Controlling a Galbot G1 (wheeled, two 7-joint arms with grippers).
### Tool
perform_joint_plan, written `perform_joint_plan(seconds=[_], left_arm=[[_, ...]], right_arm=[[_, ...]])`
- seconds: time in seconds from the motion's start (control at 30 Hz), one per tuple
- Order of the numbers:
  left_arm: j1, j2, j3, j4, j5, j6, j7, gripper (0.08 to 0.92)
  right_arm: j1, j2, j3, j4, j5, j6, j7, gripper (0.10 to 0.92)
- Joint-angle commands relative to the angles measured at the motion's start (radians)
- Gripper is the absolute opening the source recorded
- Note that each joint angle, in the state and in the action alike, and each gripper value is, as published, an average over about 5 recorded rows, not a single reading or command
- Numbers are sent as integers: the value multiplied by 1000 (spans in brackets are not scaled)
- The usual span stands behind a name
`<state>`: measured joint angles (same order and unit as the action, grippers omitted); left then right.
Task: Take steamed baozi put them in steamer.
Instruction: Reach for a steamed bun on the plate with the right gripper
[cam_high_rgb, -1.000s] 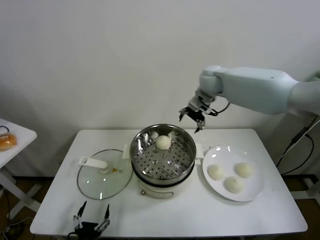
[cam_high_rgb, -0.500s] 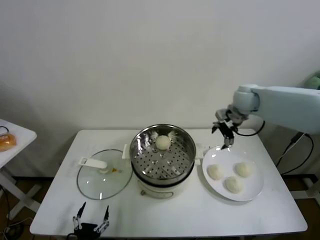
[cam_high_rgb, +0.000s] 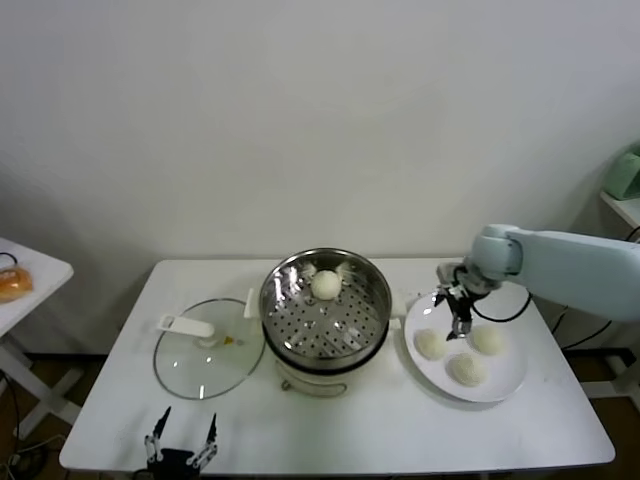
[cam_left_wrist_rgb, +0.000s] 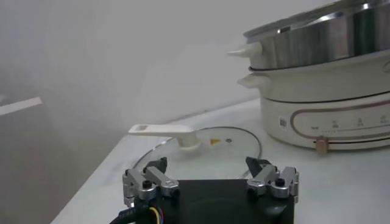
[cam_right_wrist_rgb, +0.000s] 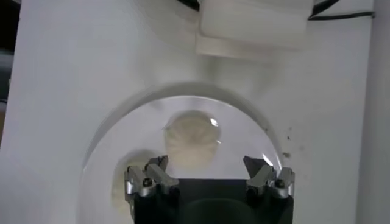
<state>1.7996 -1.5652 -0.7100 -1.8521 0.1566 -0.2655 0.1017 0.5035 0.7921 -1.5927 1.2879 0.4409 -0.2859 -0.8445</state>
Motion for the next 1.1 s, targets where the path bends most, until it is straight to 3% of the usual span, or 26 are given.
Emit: perform_joint_plan(seconds=[0.03, 0.63, 0.9, 1.1], left_arm=[[0, 0, 0, 3, 2, -1, 0, 823], [-5, -1, 1, 12, 5, -4, -2, 823], [-6, 0, 0, 13, 6, -5, -3, 823], [-2, 0, 3, 12, 9, -10, -4, 823]], right_arm=[[-153, 2, 119, -45, -30, -37, 13, 823], [-193, 29, 151, -94, -77, -44, 13, 822], [-203, 32, 162, -107, -98, -40, 11, 682], [-171, 18, 161, -83, -97, -36, 2, 648]])
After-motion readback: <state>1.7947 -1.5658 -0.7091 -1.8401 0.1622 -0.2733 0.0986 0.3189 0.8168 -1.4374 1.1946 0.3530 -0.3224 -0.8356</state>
